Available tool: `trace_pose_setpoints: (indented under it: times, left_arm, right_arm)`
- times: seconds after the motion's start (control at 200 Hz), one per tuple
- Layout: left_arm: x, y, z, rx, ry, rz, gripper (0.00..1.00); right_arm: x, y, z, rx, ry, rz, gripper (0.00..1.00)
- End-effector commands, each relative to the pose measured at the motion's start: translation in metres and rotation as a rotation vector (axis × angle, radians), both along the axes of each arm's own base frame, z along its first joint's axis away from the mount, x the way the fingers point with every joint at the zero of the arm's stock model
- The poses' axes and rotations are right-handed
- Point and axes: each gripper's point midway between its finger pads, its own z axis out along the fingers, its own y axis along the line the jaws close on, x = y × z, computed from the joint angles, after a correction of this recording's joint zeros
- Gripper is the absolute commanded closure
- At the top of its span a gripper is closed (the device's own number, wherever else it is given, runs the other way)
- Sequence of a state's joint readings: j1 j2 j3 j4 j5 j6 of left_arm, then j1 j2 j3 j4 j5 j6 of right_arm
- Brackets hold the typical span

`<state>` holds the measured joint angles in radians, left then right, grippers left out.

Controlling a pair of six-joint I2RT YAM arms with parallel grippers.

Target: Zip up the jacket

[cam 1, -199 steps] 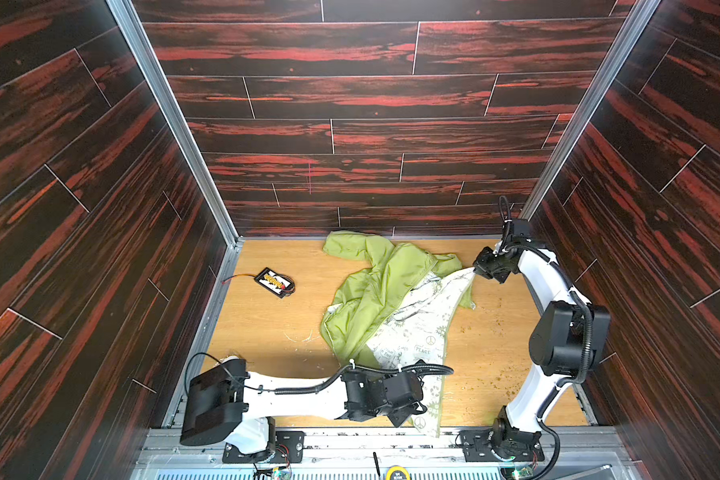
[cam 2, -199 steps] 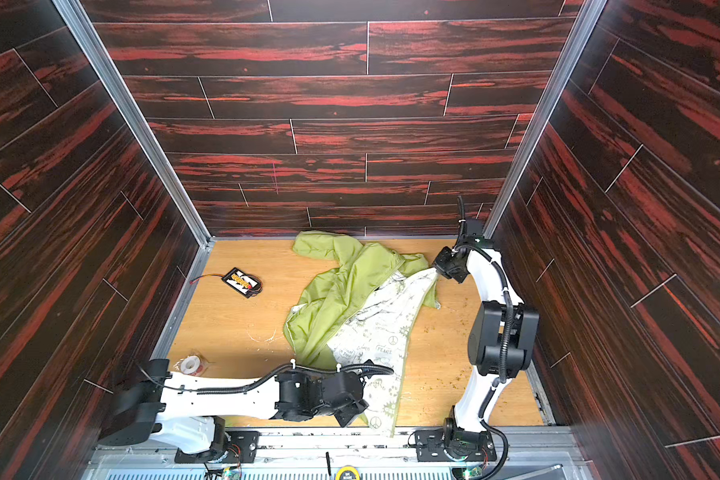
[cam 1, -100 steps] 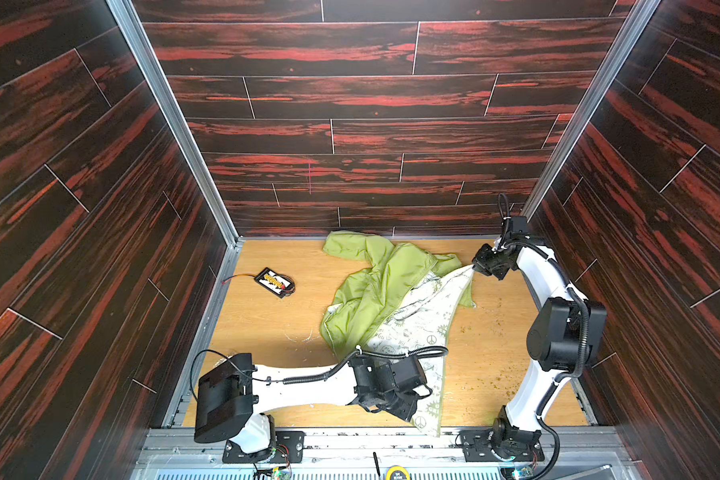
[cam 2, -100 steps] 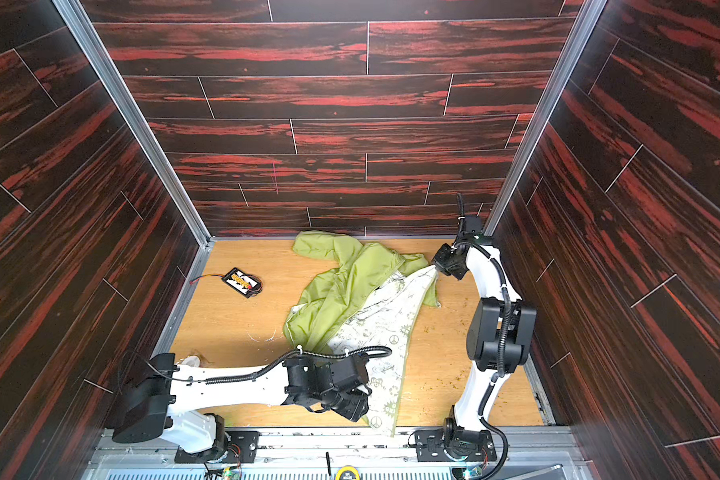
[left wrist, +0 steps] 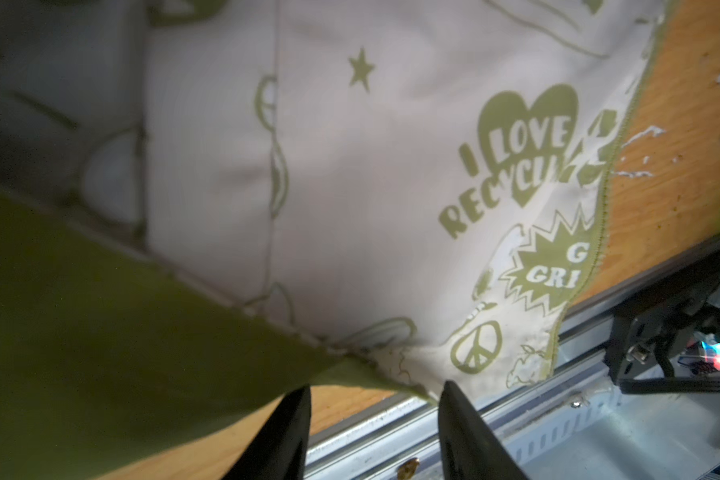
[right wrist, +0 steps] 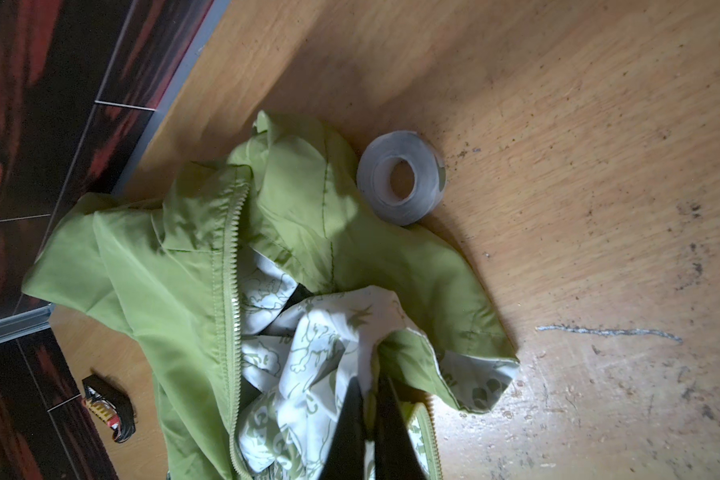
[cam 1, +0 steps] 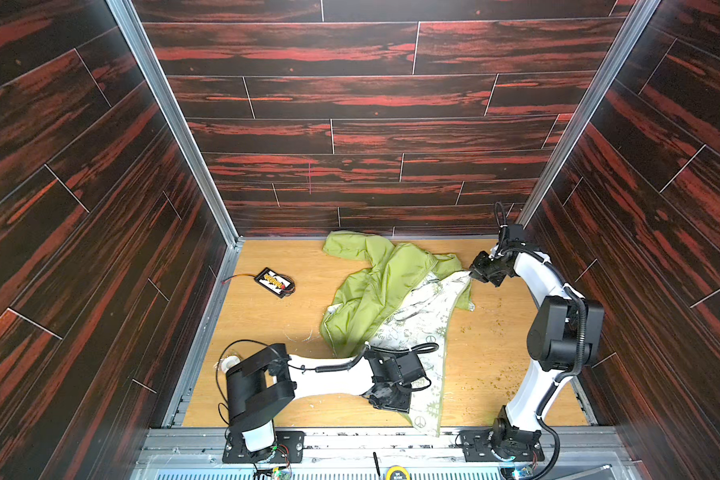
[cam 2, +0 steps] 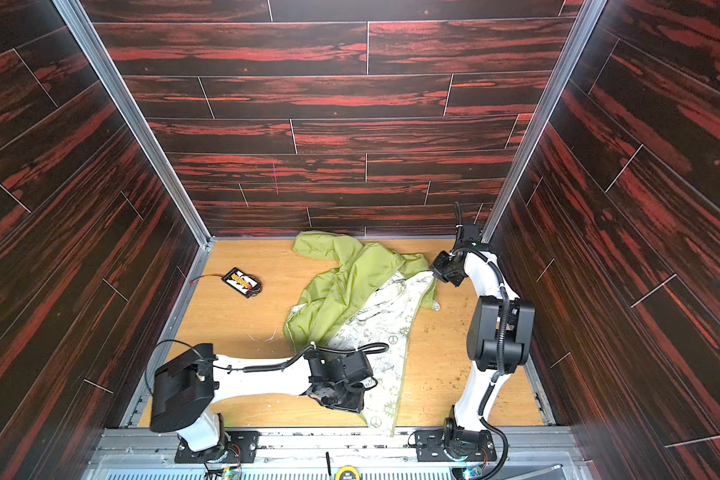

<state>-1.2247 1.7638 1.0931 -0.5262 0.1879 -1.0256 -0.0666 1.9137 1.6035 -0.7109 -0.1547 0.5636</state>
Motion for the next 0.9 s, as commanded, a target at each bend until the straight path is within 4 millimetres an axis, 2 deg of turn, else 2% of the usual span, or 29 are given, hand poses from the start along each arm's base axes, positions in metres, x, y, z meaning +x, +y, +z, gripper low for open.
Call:
trace_pose_setpoints:
  times: [0.0, 0.17, 0.23, 0.296, 0.411, 0.491, 0.511, 0.626, 0.771, 0.897]
  left_arm:
    - [-0.001, -0.005, -0.005, 0.029, 0.034, -0.008, 0.46]
    - [-0.001, 0.001, -0.012, 0.088, 0.045, -0.035, 0.49]
    - [-0.001, 0.0, -0.012, 0.085, 0.051, -0.039, 0.59]
    - [-0.002, -0.002, -0.01, 0.076, 0.05, -0.043, 0.78]
    - [0.005, -0.005, 0.007, 0.038, -0.001, -0.045, 1.0]
    - [0.01, -0.007, 0.022, -0.008, -0.045, -0.044, 1.0]
    - [0.012, -0.01, 0.034, -0.05, -0.064, -0.043, 1.0]
    - [0.019, -0.018, 0.072, -0.214, -0.133, -0.027, 1.0]
    - [0.037, -0.005, 0.116, -0.423, -0.207, 0.078, 1.0]
    - [0.062, 0.019, 0.131, -0.603, -0.211, 0.271, 1.0]
  right_arm:
    - [-0.003, 0.006, 0.016, 0.016, -0.045, 0.019, 1.0]
    - [-0.006, 0.007, 0.013, 0.014, -0.047, 0.025, 1.0]
    - [-0.006, 0.006, 0.012, 0.012, -0.046, 0.026, 1.0]
    - [-0.006, 0.006, 0.011, 0.009, -0.045, 0.03, 1.0]
    - [-0.005, 0.004, 0.011, -0.004, -0.045, 0.032, 1.0]
    - [-0.003, 0.001, 0.013, -0.022, -0.047, 0.028, 1.0]
    - [-0.002, 0.0, 0.014, -0.027, -0.047, 0.027, 1.0]
    - [0.002, -0.006, 0.014, -0.063, -0.032, 0.016, 1.0]
    - [0.013, -0.006, 0.015, -0.06, -0.026, 0.013, 1.0]
    - [0.023, 0.002, 0.013, -0.04, -0.018, 0.021, 1.0]
